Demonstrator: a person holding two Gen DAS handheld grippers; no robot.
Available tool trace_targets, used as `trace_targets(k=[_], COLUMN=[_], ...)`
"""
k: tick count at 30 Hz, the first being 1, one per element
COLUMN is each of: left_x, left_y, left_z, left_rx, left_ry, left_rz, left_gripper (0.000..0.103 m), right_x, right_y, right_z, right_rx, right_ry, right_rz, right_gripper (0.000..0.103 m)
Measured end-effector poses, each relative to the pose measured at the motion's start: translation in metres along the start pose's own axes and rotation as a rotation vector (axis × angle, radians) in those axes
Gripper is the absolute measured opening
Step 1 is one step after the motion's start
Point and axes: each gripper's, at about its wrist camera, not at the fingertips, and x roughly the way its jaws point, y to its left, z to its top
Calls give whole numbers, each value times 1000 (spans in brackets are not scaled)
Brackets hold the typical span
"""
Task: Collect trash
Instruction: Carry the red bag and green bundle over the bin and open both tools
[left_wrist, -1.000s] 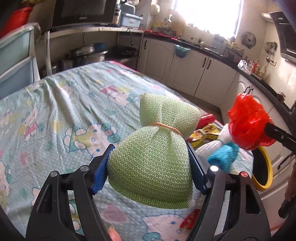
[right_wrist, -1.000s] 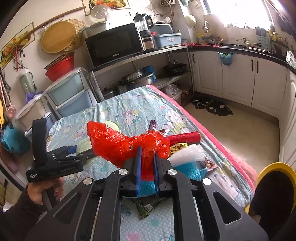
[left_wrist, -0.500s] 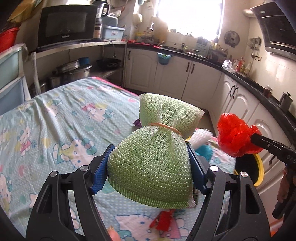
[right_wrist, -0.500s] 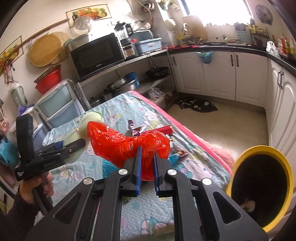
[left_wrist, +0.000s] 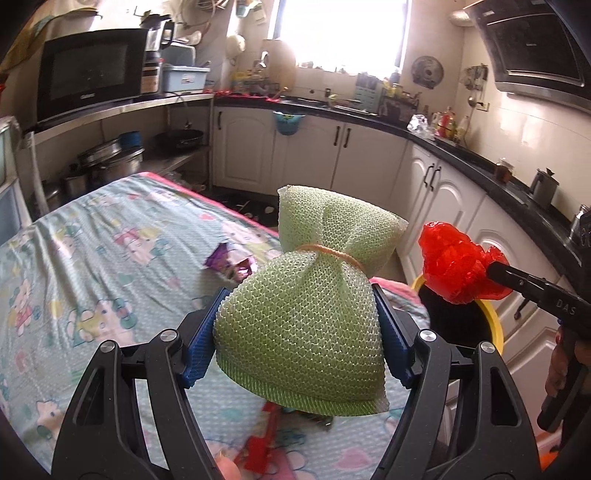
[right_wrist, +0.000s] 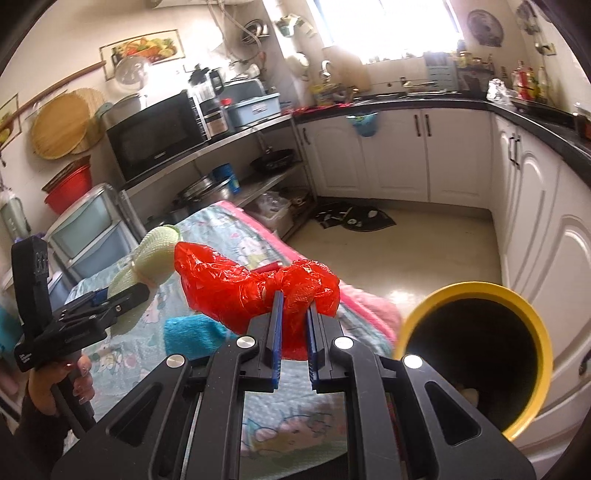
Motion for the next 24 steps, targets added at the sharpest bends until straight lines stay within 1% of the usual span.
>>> trace_targets(k=[14, 24], left_x=[21, 40], left_y=[-48, -84], left_z=[13, 18], left_rx=[57, 101], left_ry=[-5, 9], left_rz=[-87, -137], left_gripper=[66, 67], right_x=[-36, -61], right_y=[-44, -79], right_z=[-3, -8], right_rx=[67, 123], right_ry=[-80, -133], right_rz=[-160, -275], right_gripper=[11, 11])
